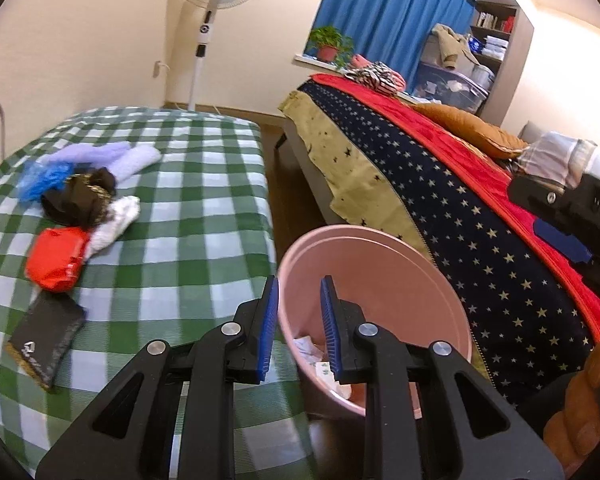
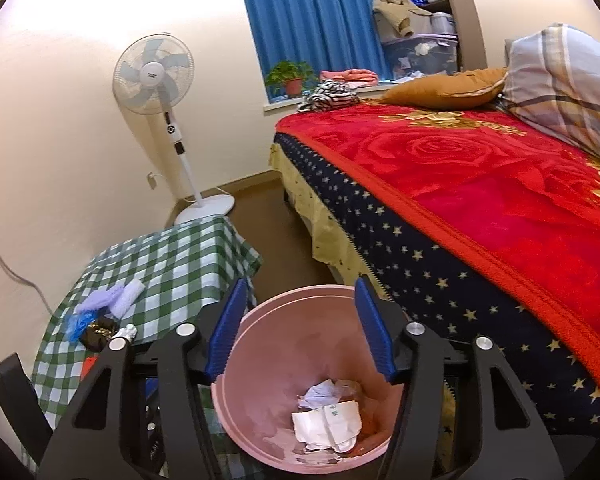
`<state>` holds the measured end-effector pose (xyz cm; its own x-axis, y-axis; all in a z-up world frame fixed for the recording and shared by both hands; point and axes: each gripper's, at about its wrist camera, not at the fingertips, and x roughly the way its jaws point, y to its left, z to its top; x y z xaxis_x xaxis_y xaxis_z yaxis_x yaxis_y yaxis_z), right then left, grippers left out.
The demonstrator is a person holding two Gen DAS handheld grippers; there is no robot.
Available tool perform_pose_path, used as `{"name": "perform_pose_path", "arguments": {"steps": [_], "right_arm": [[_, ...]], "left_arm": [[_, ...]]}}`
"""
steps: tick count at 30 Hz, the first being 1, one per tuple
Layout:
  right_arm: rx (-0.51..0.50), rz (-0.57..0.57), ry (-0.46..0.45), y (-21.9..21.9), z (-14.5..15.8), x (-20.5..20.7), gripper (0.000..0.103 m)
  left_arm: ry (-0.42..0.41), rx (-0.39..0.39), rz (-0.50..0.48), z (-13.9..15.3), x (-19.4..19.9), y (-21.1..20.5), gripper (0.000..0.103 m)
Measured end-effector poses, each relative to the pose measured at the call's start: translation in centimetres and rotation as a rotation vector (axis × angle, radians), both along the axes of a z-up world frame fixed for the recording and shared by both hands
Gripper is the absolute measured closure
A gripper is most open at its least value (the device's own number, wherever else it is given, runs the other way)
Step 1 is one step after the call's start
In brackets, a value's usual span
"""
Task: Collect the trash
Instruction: 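Move both open grippers back over the table, then grasp the red plastic bag with the left gripper while the right grasps the white cloth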
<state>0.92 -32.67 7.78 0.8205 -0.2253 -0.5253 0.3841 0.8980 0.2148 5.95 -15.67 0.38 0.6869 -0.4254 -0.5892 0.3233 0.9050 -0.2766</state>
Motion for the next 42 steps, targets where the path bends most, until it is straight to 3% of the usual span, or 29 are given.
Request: {"name": "perform_pose_path", "arguments": {"steps": [10,23,24,26,29,36,42], "right_arm": [[0.017,0.095,-0.013,2.2,-0.4,0.9,0.071],[0.062,0.217,0.006,6.1,-2.7,4.3,0.072],[0.064,0.226,0.007,6.4,-2.9,4.6,0.072],[0.069,0.243,0.009,7.0,-3.3,5.1,0.072],[0.087,0.261,0.015,7.7,-3.9,5.9,0.072],[0.132,0.305,0.033,8.7,-5.3,7.8,0.072],[0.159,0.366,0.052,10.3,-6.5,9.7,0.071]], "left_arm": [[-0.008,0.022,0.111,-0.2,0.5,4.6,0.081],[0.005,0.081,0.301,-1.6,1.8,10.6,0.081],[0.008,0.091,0.313,-1.7,1.9,10.9,0.078],[0.015,0.103,0.347,-2.1,2.3,11.8,0.062],[0.035,0.108,0.395,-2.5,3.1,13.1,0.058],[0.099,0.086,0.439,-3.4,5.0,14.5,0.026],[0.164,0.042,0.442,-4.7,6.6,15.3,0.020]]}}
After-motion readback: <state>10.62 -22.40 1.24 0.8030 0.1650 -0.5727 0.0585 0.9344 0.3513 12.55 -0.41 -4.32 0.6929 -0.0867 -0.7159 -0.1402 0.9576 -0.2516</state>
